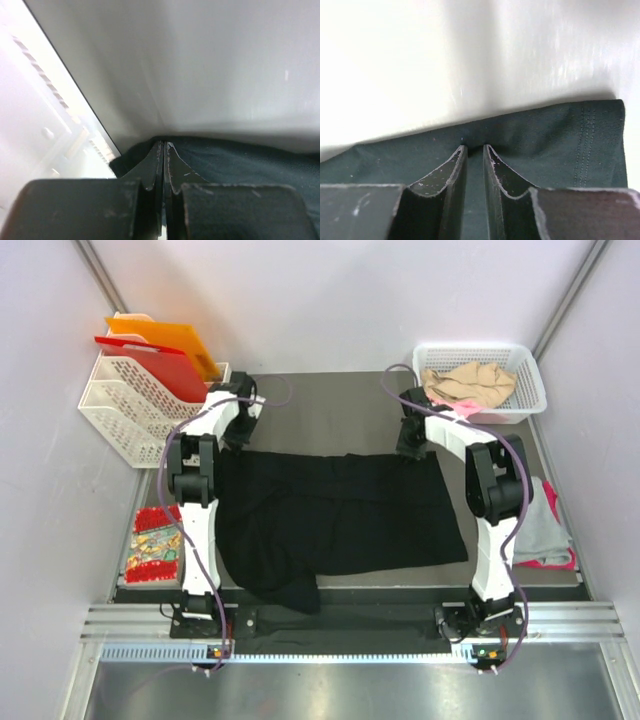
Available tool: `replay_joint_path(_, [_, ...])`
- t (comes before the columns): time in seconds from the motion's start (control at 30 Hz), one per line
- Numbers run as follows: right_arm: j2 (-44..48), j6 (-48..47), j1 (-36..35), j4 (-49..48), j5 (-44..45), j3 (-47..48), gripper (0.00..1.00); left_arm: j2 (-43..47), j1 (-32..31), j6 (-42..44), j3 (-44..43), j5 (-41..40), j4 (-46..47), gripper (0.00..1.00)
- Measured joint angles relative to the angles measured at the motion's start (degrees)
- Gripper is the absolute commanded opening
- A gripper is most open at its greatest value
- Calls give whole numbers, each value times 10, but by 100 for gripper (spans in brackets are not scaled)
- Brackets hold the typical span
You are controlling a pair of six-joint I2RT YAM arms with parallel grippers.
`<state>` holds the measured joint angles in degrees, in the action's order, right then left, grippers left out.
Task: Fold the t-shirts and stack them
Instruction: Fold the flattened tshirt in 1/3 of the way
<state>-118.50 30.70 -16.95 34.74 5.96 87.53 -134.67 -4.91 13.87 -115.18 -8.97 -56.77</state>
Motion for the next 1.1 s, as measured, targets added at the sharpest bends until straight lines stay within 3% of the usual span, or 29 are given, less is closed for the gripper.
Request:
replay_joint_path(0.17, [-32,-1,10,-2,-6,47,19,-32,0,-1,-64,-1,7,0])
replay_joint_path(0.47, [-45,-24,10,-8,-5,68,23,-1,-2,0,-87,32,1,0])
replay_joint_path(0.57, [-38,-36,7,-5,0,66,28,79,-10,11,-33,65,-11,0])
replay_joint_path(0.73, [27,-51,-8,-1,9,26,35,300,-64,38,187,94,-19,0])
replay_joint_path(0.8, [64,-59,-30,7,16,17,35,343,-84,41,257,100,-21,0])
replay_joint_path(0.9, [106,-71,-94,6,27,14,35,317,-77,39,311,100,-22,0])
replay_joint_path(1.1, [138,-75,-181,0,22,-24,34,195,-50,16,314,104,-16,0])
